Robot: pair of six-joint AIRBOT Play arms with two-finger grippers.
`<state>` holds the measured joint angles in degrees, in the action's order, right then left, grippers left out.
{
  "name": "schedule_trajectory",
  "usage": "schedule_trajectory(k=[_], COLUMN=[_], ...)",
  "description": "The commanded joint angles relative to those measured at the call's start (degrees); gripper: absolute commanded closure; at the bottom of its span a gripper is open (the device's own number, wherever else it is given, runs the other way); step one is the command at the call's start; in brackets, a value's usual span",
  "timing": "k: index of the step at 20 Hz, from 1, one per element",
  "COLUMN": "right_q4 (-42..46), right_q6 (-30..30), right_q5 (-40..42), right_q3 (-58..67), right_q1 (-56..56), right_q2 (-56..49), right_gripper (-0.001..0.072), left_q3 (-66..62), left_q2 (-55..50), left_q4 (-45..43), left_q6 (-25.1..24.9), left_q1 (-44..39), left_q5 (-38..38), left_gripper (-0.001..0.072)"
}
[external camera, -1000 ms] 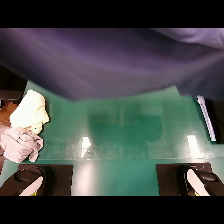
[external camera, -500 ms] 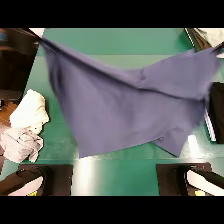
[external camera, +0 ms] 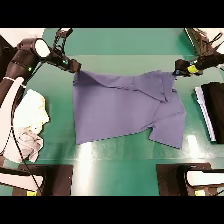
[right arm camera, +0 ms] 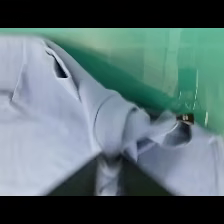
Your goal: Fold the shirts.
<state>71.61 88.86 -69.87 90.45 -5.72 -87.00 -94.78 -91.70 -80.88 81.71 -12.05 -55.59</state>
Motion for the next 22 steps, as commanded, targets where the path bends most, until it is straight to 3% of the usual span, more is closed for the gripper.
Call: schedule_trajectory(k=[1, 7, 8, 9, 11, 17, 22], right_q4=[-0.07, -0.31, -0.74, -1.92, -4.70, -11.45, -12.07], right_q6=[-0.02, -6.36, -7.67, -9.09, -10.34, -12.02, -12.02], right_q5=[4.35, -12.37, -15.87, -18.51, -19.12, -10.84, -7.02], right_q3=[0.59, 5.84, 5.81, 4.87, -0.24, -19.67, -25.62], right_q1=[-0.72, -5.16, -5.16, -5.16, -4.94, -4.74, -4.74], right_q2=[-1.70, 1.86, 2.80, 4.11, 8.02, 20.85, 25.75], right_gripper=[0.0330, 0.0337, 0.0339, 0.0404, 0.0419, 0.0419, 0.0419], left_q3=[-1.79, -6.73, -4.39, -1.14, 8.83, 49.11, 64.52], left_q2=[-1.97, 2.32, 4.44, 6.80, 12.52, 31.47, 37.24], left_q4=[0.02, 0.48, 0.92, 2.43, 10.84, 21.66, 23.15], left_q6=[5.57, 4.15, 3.78, 3.65, 0.48, -1.20, -1.51], left_q1=[2.43, 10.45, 10.88, 10.93, 10.93, 10.91, 10.91], left_q5=[1.01, -24.09, -24.68, -24.83, -24.52, -16.61, -13.70], left_gripper=[0.0214, 0.0217, 0.0223, 0.0224, 0.0223, 0.0223, 0.0223])
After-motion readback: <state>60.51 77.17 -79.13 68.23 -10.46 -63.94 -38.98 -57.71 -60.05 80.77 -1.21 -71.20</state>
